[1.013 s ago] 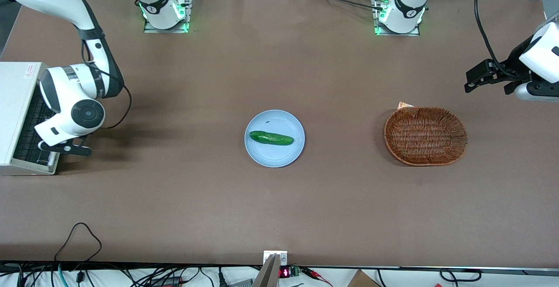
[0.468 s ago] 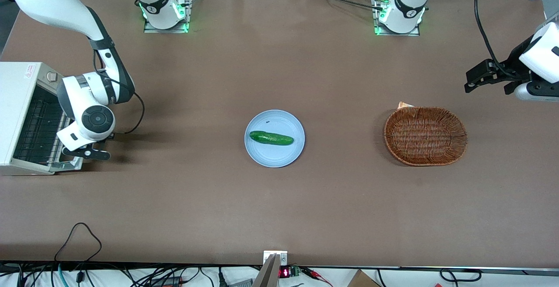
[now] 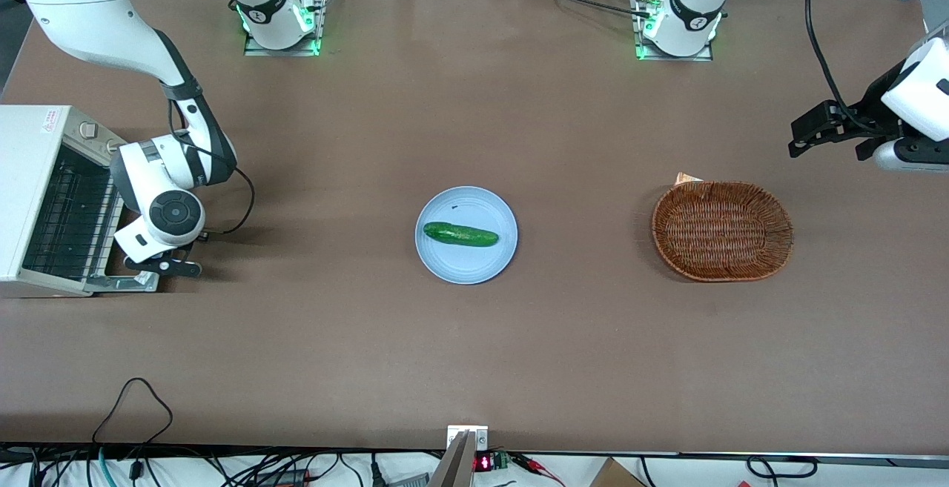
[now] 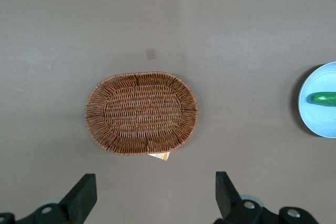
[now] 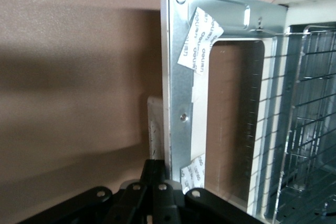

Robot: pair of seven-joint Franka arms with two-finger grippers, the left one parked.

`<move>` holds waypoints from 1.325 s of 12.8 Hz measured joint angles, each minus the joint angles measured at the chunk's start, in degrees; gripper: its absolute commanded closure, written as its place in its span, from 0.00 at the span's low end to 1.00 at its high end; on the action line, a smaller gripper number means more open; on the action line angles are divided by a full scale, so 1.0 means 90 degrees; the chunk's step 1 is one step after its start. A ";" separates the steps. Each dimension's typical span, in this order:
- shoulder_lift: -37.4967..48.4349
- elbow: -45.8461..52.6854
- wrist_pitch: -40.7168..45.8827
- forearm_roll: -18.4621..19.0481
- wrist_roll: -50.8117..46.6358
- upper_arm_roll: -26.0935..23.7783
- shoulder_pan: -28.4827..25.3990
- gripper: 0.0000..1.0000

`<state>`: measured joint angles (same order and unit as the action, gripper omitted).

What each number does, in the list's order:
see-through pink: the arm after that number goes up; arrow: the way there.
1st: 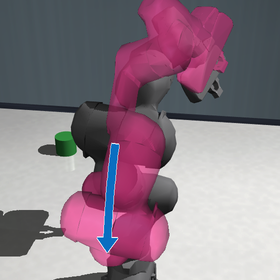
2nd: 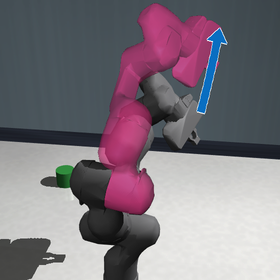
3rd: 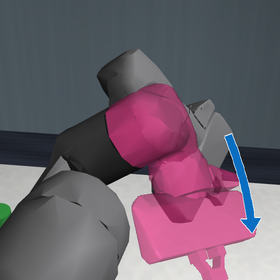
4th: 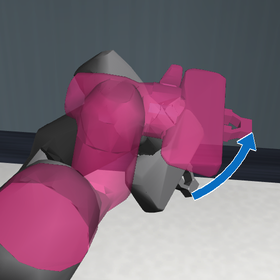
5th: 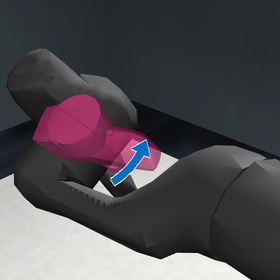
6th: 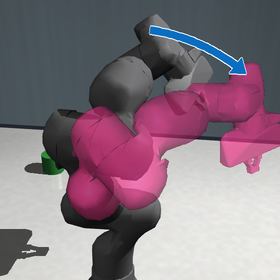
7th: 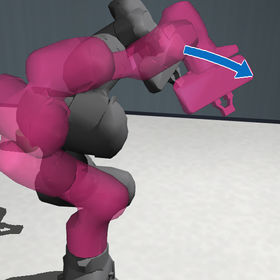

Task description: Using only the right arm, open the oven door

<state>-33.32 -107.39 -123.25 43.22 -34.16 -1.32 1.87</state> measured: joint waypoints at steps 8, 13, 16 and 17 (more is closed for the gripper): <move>-0.0186 0.0035 -0.0009 -0.0280 -0.0181 -0.0014 -0.0172 0.29; 0.0015 0.0275 0.0536 -0.1029 -0.0094 -0.0239 -0.0305 0.00; 0.0347 0.0966 0.1928 -0.2037 0.0664 -0.0363 -0.0311 0.00; 0.0441 0.1302 0.2446 -0.2405 0.1013 -0.0364 -0.0309 0.00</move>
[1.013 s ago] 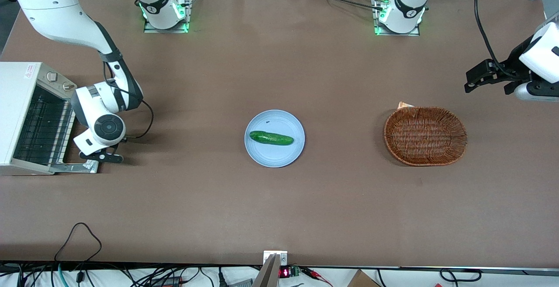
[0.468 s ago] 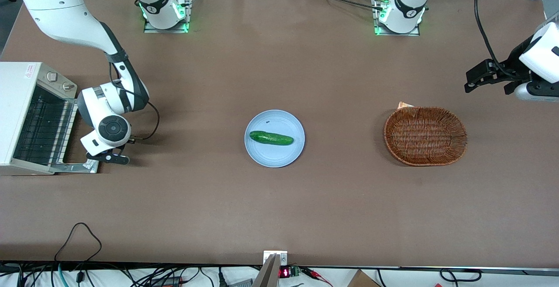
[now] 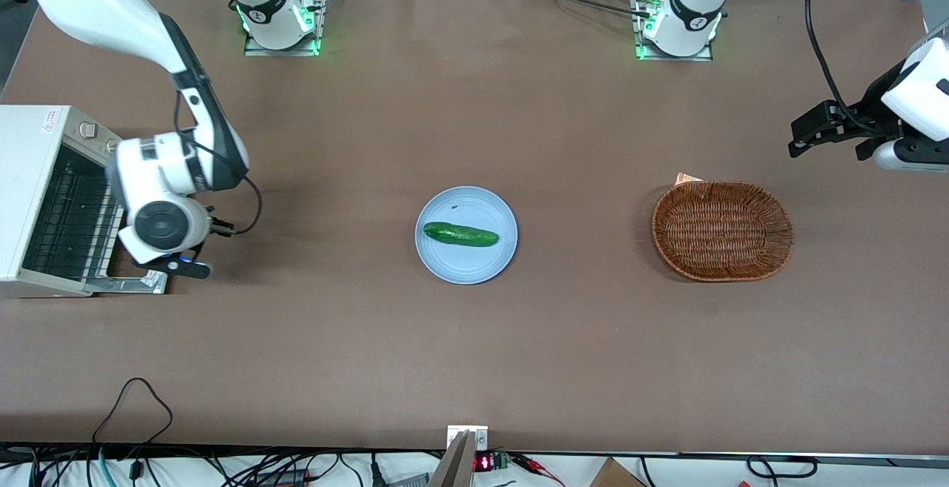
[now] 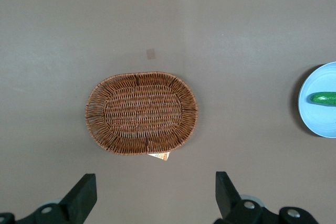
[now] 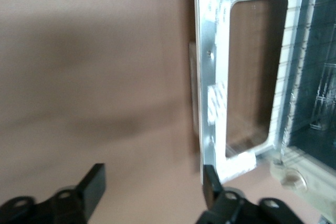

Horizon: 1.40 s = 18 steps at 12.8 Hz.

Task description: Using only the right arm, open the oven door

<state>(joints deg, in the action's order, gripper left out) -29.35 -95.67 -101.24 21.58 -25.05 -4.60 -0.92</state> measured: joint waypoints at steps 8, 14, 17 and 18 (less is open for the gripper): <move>0.0318 0.2547 0.3574 -0.2385 0.2361 0.0072 0.0530 0.00; 0.1356 0.2386 0.3134 -0.2922 0.2960 0.0086 0.0719 0.00; 0.2451 0.0656 0.1172 -0.2918 0.2956 0.0599 -0.0034 0.00; 0.2863 0.0031 0.0471 -0.2917 0.2956 0.0704 -0.0210 0.00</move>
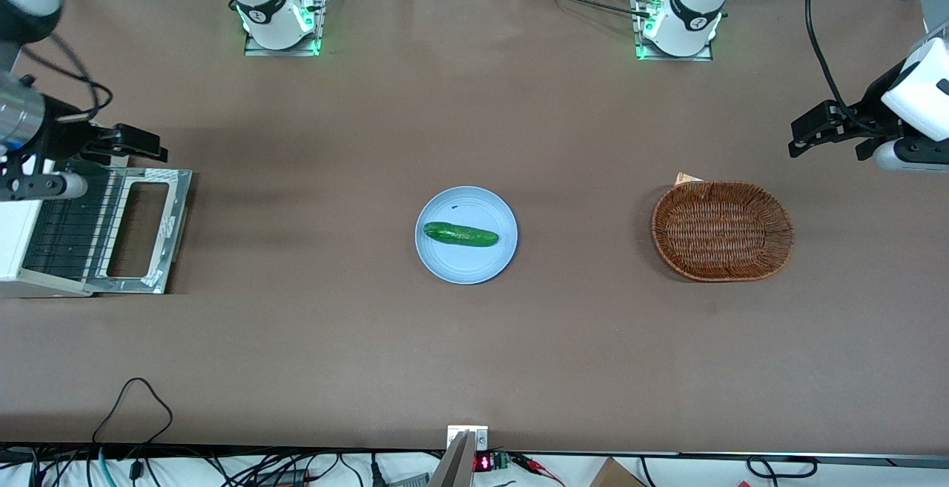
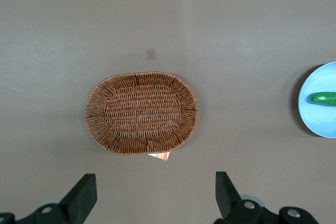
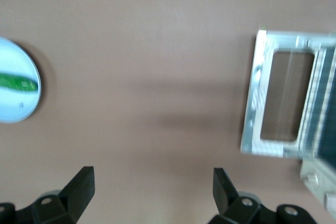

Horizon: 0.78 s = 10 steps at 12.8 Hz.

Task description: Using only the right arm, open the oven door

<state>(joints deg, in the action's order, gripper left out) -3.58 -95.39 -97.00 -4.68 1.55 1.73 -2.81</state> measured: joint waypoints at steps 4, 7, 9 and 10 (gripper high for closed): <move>0.0815 -0.0996 -0.0250 0.0001 0.0000 0.0099 -0.0116 0.00; 0.0645 -0.0740 0.0110 0.0001 0.0000 0.0141 -0.0115 0.00; 0.0525 -0.0623 0.0149 0.0007 0.0000 0.0142 -0.0115 0.00; 0.0496 -0.0601 0.0155 0.0040 0.0000 0.0144 -0.0116 0.00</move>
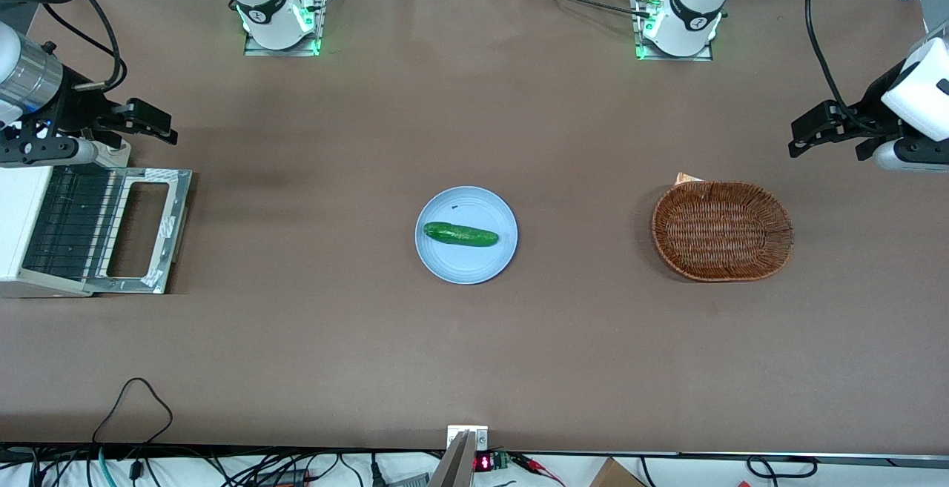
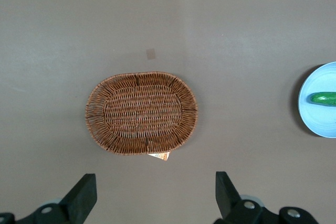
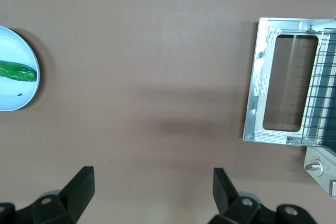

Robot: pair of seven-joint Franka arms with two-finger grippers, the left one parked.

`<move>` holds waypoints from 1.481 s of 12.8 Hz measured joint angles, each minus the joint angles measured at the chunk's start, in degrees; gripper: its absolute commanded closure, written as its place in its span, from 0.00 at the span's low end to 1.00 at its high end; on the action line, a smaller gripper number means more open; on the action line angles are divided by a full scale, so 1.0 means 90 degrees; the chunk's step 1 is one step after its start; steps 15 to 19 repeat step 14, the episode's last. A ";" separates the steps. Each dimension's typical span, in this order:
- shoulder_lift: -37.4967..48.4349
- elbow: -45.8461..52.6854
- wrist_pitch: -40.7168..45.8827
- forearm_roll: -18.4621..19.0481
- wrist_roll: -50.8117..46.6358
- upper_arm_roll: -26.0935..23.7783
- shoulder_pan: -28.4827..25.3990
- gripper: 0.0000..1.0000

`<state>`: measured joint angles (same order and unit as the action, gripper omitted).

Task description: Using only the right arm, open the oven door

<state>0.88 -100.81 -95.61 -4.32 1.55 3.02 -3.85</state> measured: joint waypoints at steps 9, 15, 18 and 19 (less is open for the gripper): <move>-0.0052 0.0049 0.0018 0.0096 0.0000 0.0005 -0.0001 0.00; -0.0052 0.0050 0.0018 0.0098 0.0001 0.0018 0.0001 0.00; -0.0052 0.0050 0.0018 0.0098 0.0001 0.0018 0.0001 0.00; -0.0052 0.0050 0.0018 0.0098 0.0001 0.0018 0.0001 0.00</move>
